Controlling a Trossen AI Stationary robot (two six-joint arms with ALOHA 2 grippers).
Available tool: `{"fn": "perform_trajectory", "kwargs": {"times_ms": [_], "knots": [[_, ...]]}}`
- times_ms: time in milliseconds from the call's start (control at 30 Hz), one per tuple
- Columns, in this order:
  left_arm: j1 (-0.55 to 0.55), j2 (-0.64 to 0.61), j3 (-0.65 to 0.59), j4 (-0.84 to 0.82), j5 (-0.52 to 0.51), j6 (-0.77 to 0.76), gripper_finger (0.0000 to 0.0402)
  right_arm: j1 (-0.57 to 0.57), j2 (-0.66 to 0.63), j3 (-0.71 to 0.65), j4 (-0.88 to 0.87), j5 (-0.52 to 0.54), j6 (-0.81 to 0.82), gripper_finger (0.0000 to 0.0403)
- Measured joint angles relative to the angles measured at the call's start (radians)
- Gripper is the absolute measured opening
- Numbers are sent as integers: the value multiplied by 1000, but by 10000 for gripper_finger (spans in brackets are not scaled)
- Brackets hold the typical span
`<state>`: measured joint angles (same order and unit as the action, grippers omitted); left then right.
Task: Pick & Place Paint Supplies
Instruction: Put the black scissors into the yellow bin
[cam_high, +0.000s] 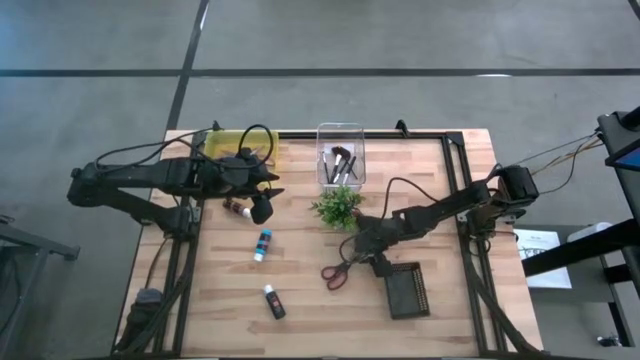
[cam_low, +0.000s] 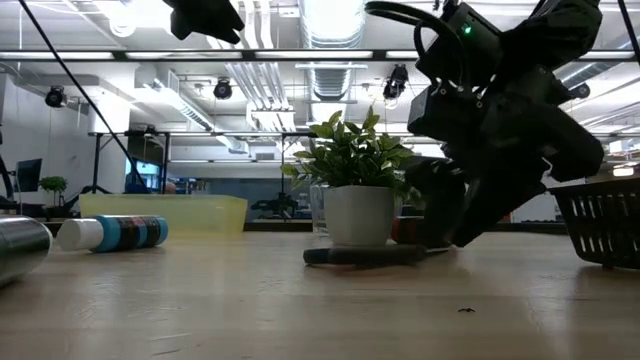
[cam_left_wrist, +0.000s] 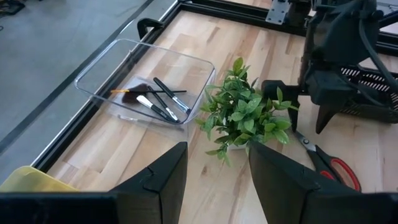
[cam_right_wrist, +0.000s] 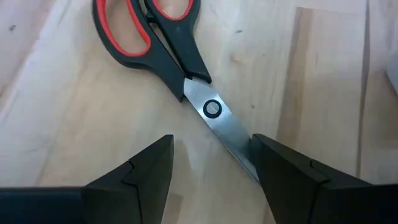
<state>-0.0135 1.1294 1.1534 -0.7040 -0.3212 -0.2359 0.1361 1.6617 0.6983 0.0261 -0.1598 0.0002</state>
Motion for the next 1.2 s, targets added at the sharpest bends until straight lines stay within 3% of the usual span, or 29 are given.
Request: {"fn": "perform_trajectory", "kwargs": {"times_ms": [1200], "knots": [[0, 0, 0, -3, 2, 1, 177, 1, 71, 43, 6, -2, -36, 215]]}}
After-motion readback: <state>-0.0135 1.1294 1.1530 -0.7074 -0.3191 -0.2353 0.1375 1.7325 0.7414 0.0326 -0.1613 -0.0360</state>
